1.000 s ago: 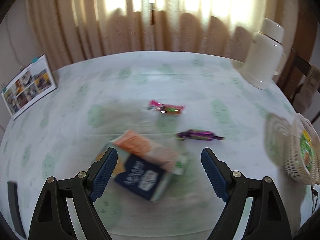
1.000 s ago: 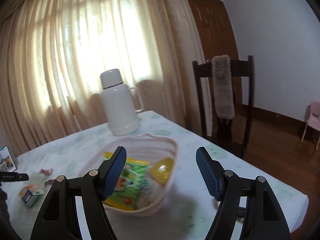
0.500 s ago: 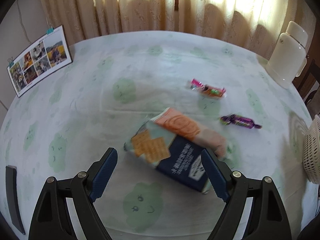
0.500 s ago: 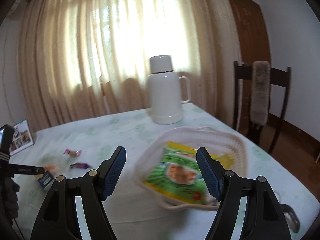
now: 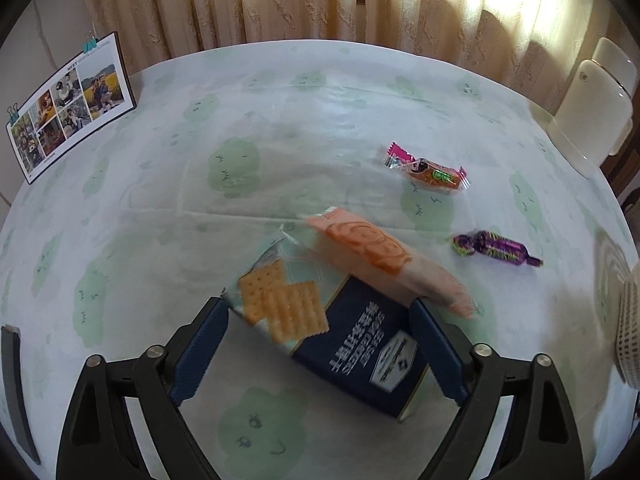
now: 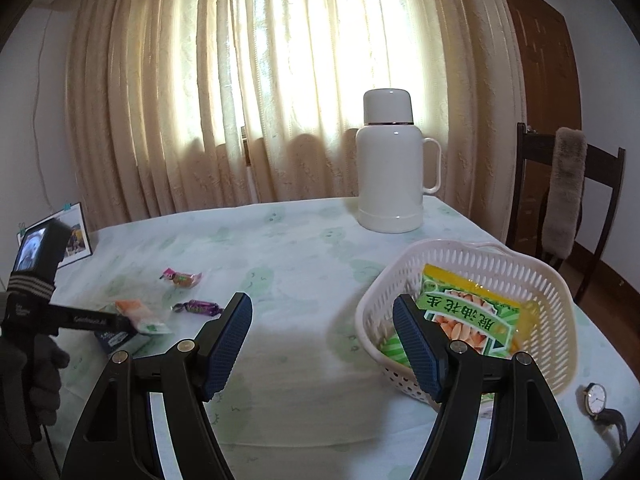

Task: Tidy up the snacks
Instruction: 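Grasp the blue soda cracker pack with the left tool and lift it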

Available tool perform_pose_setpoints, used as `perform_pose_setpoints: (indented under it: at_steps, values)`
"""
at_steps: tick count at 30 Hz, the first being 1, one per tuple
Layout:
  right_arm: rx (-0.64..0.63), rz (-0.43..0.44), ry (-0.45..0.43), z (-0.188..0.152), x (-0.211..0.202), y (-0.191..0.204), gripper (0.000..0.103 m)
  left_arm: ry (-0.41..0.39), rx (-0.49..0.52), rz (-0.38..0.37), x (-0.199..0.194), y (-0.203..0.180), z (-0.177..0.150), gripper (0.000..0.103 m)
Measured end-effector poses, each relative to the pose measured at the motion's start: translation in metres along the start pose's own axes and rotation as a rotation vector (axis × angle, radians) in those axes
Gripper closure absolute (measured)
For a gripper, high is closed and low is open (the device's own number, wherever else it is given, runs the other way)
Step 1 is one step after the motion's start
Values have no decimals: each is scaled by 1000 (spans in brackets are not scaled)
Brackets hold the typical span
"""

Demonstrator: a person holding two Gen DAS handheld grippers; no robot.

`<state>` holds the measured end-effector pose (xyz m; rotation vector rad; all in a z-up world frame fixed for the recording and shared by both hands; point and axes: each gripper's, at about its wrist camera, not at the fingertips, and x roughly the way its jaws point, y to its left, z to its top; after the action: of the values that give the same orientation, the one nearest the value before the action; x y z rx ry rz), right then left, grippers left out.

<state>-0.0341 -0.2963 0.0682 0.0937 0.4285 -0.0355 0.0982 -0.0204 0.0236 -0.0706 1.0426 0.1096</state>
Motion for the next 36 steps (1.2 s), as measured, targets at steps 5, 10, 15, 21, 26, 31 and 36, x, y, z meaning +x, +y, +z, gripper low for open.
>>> perform_pose_setpoints:
  at_steps: [5,10,15,21,26,31,36]
  values:
    - [0,9,5,-3,3,1,29,31,0,43,14,-8,8,11]
    - [-6,6,8,-7,5,1,29,43,-5,39,19,-5,5,8]
    - [-1,2,13,-7,7,0,29,35,2,42,13,2,-1,13]
    - [0,2,13,-7,7,0,29,16,13,13,1,16,-9,47]
    - [-1,-9,13,-8,6,-1,29,-7,27,3,-4,25,-14,51]
    - [-14,-31,13,-8,6,1,29,-36,41,21,-10,32,-17,53]
    - [-57,-53,20,-7,8,11,29,-85,59,45,-21,41,-20,56]
